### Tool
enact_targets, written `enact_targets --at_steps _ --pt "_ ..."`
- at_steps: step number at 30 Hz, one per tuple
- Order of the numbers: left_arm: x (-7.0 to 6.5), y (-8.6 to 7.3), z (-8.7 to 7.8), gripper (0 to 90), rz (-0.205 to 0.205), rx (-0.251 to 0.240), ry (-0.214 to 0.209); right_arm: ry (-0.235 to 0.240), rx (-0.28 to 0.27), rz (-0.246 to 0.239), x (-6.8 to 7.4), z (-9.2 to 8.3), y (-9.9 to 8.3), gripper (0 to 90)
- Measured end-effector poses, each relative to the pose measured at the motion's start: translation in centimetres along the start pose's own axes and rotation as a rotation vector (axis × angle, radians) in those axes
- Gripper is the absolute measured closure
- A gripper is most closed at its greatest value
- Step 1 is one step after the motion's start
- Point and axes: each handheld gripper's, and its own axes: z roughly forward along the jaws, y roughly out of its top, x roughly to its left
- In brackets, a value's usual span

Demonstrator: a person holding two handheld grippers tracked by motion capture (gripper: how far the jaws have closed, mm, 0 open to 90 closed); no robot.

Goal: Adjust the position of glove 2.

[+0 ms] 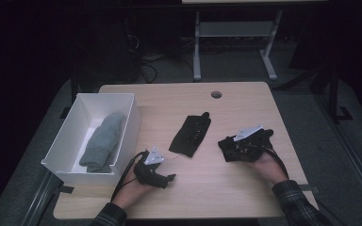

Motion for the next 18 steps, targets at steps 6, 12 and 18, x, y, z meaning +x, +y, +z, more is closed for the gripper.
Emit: enact_targets --at_steps 6,12,18 --pt "0.0 0.0 0.0 13.1 -0.006 -0.005 0.001 0.045 0.002 -0.018 1.8 -0.5 -0.8 90.0" --pt "0.0 0.0 0.0 13.1 -0.005 -0.001 0.001 0.076 0.004 -0.034 3.5 -1.0 -1.7 90.0" --pt "0.0 0.0 0.0 13.1 -0.002 -0.002 0.001 0.014 -0.041 0.01 1.8 -2.7 -1.4 90.0"
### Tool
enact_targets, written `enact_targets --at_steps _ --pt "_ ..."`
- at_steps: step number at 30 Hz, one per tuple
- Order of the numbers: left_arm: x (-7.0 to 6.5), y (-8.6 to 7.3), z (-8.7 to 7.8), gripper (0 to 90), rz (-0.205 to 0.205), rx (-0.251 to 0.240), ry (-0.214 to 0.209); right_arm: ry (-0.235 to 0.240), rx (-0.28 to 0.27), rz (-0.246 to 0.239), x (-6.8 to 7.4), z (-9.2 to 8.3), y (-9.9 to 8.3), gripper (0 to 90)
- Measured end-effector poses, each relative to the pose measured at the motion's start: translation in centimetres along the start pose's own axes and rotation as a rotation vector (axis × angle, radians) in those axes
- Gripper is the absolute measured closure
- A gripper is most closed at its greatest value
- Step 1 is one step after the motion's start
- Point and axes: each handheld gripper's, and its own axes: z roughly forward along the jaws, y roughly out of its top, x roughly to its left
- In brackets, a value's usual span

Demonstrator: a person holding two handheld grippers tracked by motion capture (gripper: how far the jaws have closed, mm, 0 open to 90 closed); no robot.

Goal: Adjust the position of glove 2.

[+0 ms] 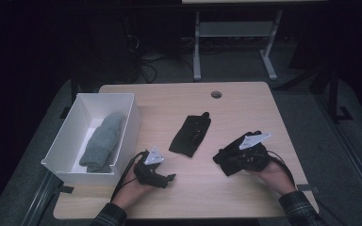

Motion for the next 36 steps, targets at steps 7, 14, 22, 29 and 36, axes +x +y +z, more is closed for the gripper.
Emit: enact_targets --at_steps 7,14,22,29,36 --pt "0.0 0.0 0.0 13.1 0.0 0.001 -0.001 -0.18 -0.066 0.13 -5.3 -1.7 0.8 90.0" --pt "0.0 0.0 0.0 13.1 0.001 0.001 0.0 -0.282 -0.07 0.233 -9.3 -1.5 0.7 90.0" --pt "0.0 0.0 0.0 13.1 -0.001 -0.001 0.0 -0.286 -0.017 0.269 -10.6 0.0 0.0 90.0" --pt "0.0 0.0 0.0 13.0 -0.004 -0.002 0.0 -0.237 -0.028 0.214 -10.0 1.5 1.3 90.0" --pt "0.0 0.0 0.0 13.0 -0.003 -0.002 0.0 -0.159 -0.023 0.148 -8.0 3.4 3.1 90.0"
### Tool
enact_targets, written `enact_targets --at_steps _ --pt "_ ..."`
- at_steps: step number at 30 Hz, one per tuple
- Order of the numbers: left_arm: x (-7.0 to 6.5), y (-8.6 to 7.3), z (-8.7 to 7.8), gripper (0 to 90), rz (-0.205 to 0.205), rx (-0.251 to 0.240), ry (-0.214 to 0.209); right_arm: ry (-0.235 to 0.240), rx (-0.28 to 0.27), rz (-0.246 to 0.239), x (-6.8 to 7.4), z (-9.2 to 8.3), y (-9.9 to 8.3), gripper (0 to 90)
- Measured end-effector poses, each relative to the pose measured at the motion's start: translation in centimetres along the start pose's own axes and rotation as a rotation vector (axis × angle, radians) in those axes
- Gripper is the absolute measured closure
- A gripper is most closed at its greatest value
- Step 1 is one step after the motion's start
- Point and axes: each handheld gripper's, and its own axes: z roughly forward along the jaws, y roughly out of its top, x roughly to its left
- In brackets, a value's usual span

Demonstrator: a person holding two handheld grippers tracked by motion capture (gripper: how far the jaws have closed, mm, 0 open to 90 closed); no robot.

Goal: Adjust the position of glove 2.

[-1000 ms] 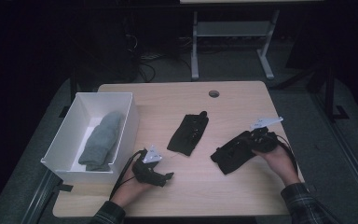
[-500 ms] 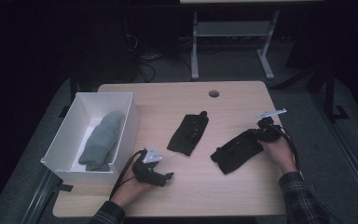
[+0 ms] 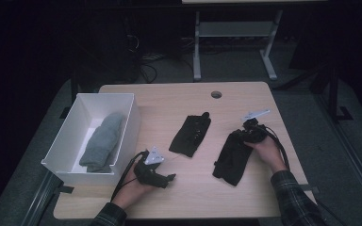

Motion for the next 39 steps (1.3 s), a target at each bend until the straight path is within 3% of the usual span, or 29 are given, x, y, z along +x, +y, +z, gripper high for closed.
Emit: enact_targets --at_steps 8,16,19,20,23,26,28,29,32,37,39 --pt "0.0 0.0 0.0 13.0 0.0 0.001 0.0 0.072 0.026 -0.1 3.6 1.0 1.0 90.0" --pt "0.0 0.0 0.0 13.0 0.001 0.002 0.0 0.104 0.043 -0.154 5.6 1.3 1.2 90.0" --pt "0.0 0.0 0.0 13.0 0.0 0.001 0.0 0.112 0.041 -0.142 5.5 1.3 1.1 90.0" --pt "0.0 0.0 0.0 13.0 0.0 0.001 0.0 0.117 0.026 -0.146 5.4 1.2 1.1 90.0" --pt "0.0 0.0 0.0 13.0 0.0 0.001 0.0 0.138 -0.035 -0.096 4.9 0.0 1.3 86.5" --pt "0.0 0.0 0.0 13.0 0.001 0.002 0.0 0.097 -0.075 -0.079 4.3 -1.5 0.8 75.8" --pt "0.0 0.0 0.0 13.0 0.0 0.001 0.0 0.061 -0.081 -0.076 3.6 -2.1 -0.2 63.0" --pt "0.0 0.0 0.0 13.1 0.0 0.001 0.001 0.035 -0.084 -0.064 3.2 -2.4 -0.9 55.3" --pt "0.0 0.0 0.0 13.1 0.0 0.001 0.001 -0.01 -0.1 -0.023 2.2 -3.5 -2.3 44.8" --pt "0.0 0.0 0.0 13.1 -0.003 0.0 0.003 -0.061 -0.089 -0.006 1.2 -4.7 -5.4 35.3" --pt "-0.1 0.0 0.0 13.1 -0.006 0.0 0.007 -0.061 -0.087 -0.004 0.9 -5.0 -6.4 33.1"
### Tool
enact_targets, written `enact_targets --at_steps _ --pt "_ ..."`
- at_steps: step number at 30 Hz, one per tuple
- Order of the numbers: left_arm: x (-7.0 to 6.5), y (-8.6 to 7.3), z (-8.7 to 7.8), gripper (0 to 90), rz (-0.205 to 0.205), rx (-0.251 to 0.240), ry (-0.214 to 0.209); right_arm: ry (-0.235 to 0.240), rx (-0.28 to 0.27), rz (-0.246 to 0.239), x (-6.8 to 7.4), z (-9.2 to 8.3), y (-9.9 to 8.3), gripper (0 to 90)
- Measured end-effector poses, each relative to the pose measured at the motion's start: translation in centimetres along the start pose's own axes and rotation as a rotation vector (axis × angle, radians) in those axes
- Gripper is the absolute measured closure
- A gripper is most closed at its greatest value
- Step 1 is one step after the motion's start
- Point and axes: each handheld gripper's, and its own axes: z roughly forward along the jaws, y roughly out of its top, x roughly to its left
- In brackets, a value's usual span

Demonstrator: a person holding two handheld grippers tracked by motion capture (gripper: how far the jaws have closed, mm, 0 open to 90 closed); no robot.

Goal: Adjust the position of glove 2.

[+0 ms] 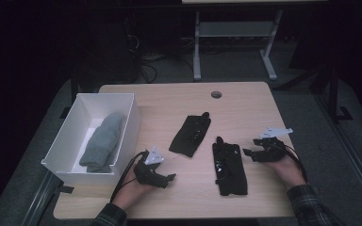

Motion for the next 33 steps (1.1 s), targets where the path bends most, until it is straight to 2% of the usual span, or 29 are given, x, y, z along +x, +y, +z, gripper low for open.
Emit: enact_targets --at_steps 3,6,10,11,14,16,21,24,25,33 --pt "0.0 0.0 0.0 13.0 0.002 0.0 -0.002 -0.002 0.001 0.007 0.1 -0.4 -1.3 27.5" --pt "0.1 0.1 0.0 12.9 0.004 0.001 -0.006 -0.017 0.016 -0.023 0.5 -0.5 -2.1 25.2" --pt "0.0 0.2 0.1 13.1 -0.004 0.006 0.004 -0.014 -0.005 -0.016 0.6 -0.6 -2.6 23.4" --pt "0.0 0.4 0.1 14.2 -0.016 0.014 0.012 0.0 -0.006 0.0 0.4 -0.6 -2.7 22.5" --pt "0.2 0.9 -0.1 24.8 -0.033 0.028 0.002 -0.001 -0.004 0.002 0.4 -0.6 -2.7 21.2" --pt "0.4 1.4 -0.2 34.0 -0.076 0.025 -0.024 -0.013 0.002 0.01 0.4 -0.5 -2.7 18.3" --pt "1.1 3.4 0.2 69.6 -0.083 0.021 -0.043 -0.018 -0.001 0.016 0.3 -0.5 -2.7 17.8" --pt "1.6 4.7 0.9 87.0 -0.086 0.019 -0.059 -0.018 0.001 0.015 0.3 -0.5 -2.7 17.7" --pt "1.8 5.1 1.2 89.6 -0.084 0.018 -0.062 -0.018 -0.001 0.016 0.3 -0.5 -2.7 17.5" --pt "3.4 8.3 3.7 89.7 -0.06 -0.006 -0.051 -0.023 0.006 0.018 0.3 -0.4 -2.6 15.7"
